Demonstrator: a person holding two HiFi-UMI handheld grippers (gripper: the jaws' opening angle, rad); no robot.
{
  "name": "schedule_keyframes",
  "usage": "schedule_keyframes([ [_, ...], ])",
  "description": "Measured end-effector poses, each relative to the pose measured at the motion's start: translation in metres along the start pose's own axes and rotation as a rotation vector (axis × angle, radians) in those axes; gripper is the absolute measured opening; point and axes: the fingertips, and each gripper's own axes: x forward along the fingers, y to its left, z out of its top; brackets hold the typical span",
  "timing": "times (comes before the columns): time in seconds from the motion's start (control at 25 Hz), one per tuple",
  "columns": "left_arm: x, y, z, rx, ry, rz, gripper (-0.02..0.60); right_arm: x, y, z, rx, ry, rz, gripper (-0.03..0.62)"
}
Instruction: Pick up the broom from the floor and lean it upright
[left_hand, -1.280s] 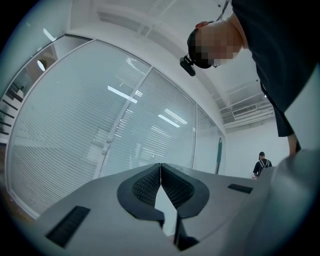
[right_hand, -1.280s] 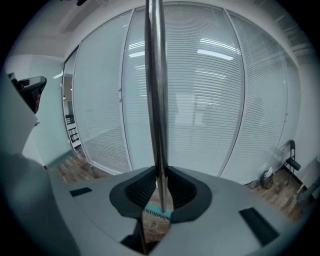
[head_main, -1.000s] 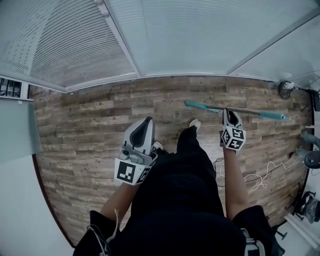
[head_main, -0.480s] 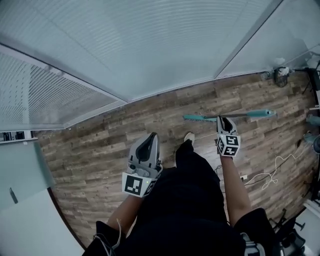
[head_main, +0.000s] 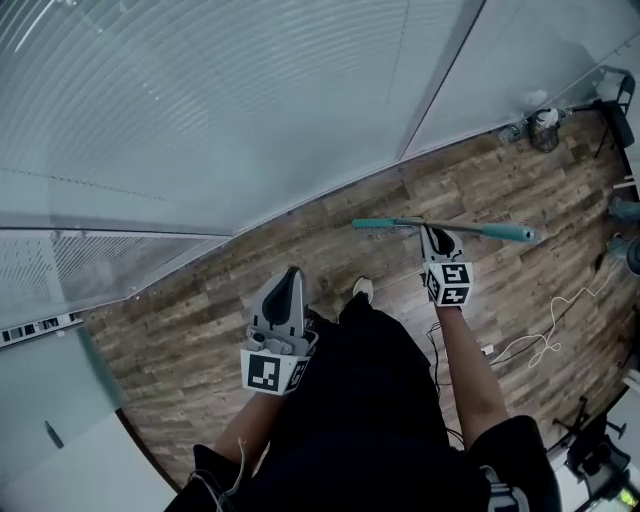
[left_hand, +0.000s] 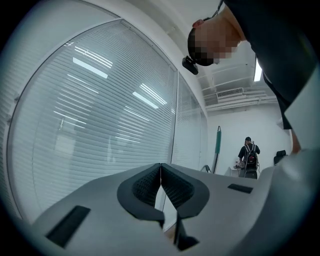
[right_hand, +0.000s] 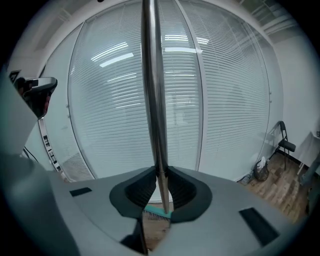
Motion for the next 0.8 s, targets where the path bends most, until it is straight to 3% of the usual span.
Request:
schedule_keyframes([
  [0.24,0.053,-0.007,-0.006,0.010,0.030,-0.075,0.018,0.002,-0.043,0.006,0.058,-0.010,-0.079,0.081],
  [0.52,0.107,-0.011,-0.029,-0.023,0.063,-0.161,0.018,0.011,-0.063,0.004,0.122,0.006,-0.131,0.081],
  [0.8,0.157,-0.020,-0.039,-0.018,0.057,-0.240,0.018,0.043,-0.071,0.001,0.076,0.053,-0.129,0.081],
])
